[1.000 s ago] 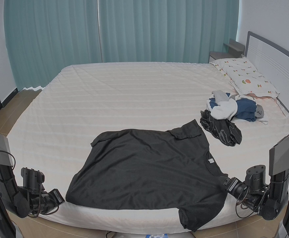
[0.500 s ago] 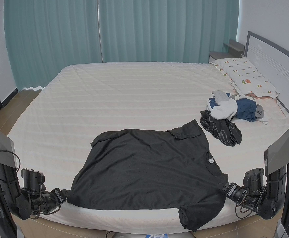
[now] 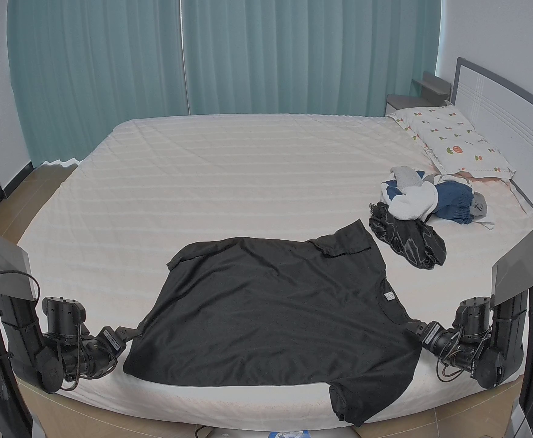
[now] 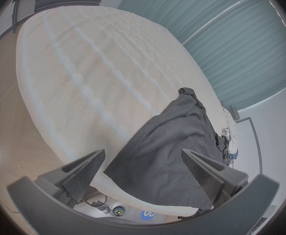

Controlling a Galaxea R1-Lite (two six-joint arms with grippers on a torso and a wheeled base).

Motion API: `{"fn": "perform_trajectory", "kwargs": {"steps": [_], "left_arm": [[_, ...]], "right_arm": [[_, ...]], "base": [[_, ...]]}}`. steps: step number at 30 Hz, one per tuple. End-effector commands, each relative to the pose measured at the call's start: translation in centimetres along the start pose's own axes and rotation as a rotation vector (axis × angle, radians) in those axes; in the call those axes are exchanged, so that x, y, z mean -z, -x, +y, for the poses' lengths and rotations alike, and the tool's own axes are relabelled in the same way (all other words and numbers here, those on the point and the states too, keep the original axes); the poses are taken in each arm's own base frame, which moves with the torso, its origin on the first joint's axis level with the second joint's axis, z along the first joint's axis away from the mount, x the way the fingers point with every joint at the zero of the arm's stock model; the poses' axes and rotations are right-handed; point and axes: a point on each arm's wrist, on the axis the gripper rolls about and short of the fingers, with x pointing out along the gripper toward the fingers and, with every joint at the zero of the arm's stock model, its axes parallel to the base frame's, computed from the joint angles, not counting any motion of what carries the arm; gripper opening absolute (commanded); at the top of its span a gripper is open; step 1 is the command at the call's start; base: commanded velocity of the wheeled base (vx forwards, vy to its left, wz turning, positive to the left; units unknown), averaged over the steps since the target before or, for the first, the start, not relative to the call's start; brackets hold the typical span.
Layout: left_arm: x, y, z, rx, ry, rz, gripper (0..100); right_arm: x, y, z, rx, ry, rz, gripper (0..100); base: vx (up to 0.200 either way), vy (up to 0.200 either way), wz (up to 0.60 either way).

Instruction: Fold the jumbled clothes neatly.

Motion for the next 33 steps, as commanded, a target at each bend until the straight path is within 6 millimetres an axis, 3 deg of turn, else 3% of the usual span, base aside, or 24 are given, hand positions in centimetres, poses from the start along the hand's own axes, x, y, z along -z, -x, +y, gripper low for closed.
{"fn": "perform_trajectory", "kwargs": {"steps": [1,5,12,19,20,24,28,33], "left_arm": [[-0.1,-0.4,0.4,-0.015,0.014,0.004,100],[-0.2,-0.3,0.6,-0.018,0.019,0.001,100],[-0.2,-0.3,0.7,-0.021,0.022,0.004,100],[-0.2,-0.3,0.7,-0.021,0.023,0.001,100],[-0.2,-0.3,0.7,-0.021,0.023,0.001,100],[-0.2,-0.3,0.7,-0.022,0.023,0.003,100],[-0.2,-0.3,0.7,-0.024,0.025,0.001,100],[-0.1,-0.3,0.7,-0.024,0.024,0.003,100]], "right_arm": [[0.5,-1.3,0.0,-0.011,0.033,0.013,0],[0.4,-2.3,-0.2,-0.012,0.055,0.005,0],[-2.5,-3.8,1.1,-0.09,0.036,-0.121,0],[-3.5,-4.7,2.4,-0.157,0.077,-0.163,0],[-3.6,-4.8,2.5,-0.166,0.084,-0.164,100],[-3.9,-5.4,3.1,-0.194,0.091,-0.184,100],[-3.6,-5.3,2.4,-0.168,0.081,-0.163,100],[-4.1,-3.2,1.0,-0.124,0.059,-0.153,100]], "base": [[0.0,0.0,0.0],[0.0,0.0,0.0],[0.0,0.0,0.0],[0.0,0.0,0.0],[0.0,0.0,0.0],[0.0,0.0,0.0],[0.0,0.0,0.0],[0.0,0.0,0.0]]}}
